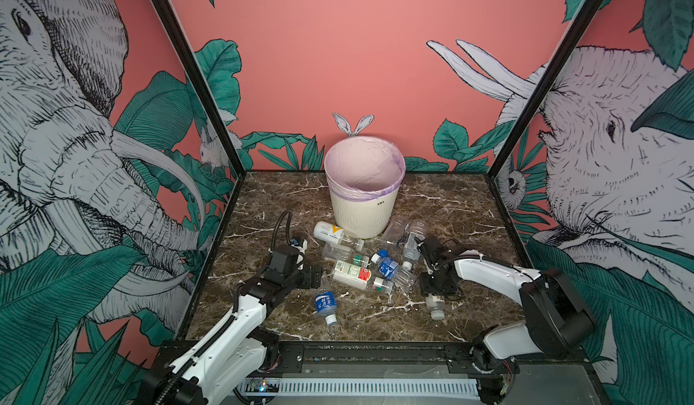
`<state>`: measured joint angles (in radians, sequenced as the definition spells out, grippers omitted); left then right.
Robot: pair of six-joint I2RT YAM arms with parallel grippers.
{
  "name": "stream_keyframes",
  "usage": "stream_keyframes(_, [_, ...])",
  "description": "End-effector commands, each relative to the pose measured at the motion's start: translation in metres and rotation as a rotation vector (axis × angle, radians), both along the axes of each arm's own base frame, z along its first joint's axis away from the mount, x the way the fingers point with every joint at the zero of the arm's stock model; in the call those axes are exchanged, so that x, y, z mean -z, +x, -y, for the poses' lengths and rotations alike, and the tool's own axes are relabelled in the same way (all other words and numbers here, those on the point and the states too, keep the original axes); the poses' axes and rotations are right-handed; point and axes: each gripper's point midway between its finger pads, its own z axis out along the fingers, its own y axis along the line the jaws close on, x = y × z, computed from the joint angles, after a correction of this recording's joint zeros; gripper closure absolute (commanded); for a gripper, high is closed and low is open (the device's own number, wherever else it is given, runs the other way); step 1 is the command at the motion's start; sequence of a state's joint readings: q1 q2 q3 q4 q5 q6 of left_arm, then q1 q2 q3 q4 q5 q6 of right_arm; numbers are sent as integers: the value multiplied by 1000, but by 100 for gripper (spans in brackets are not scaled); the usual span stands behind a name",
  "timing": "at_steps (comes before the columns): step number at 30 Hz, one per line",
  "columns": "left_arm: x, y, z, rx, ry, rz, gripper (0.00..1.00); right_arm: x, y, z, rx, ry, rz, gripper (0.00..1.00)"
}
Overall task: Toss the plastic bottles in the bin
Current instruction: 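Reach the right gripper down onto a yellow-labelled clear bottle standing upright, then close the right gripper on the yellow-labelled bottle and lift it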
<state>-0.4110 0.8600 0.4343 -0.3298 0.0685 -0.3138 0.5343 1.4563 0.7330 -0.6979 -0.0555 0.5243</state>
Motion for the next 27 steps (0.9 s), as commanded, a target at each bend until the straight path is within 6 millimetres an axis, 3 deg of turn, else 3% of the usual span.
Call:
stream_keyframes(1, [4,-1,-1,2,7,3,7,17,-12,-5,-6,28,-37,51])
stream_keyframes(7, [3,-1,-4,-12,13,3,7,8,-10,-1,-11,16,13,60])
stream_keyframes(12, [2,-1,-3,-9,8,14,7,-14,0,-15,-30,133,171,63])
stream_keyframes(27, [2,-1,-2,-1,4,9,7,-117,21,-17,-44,329,668,72])
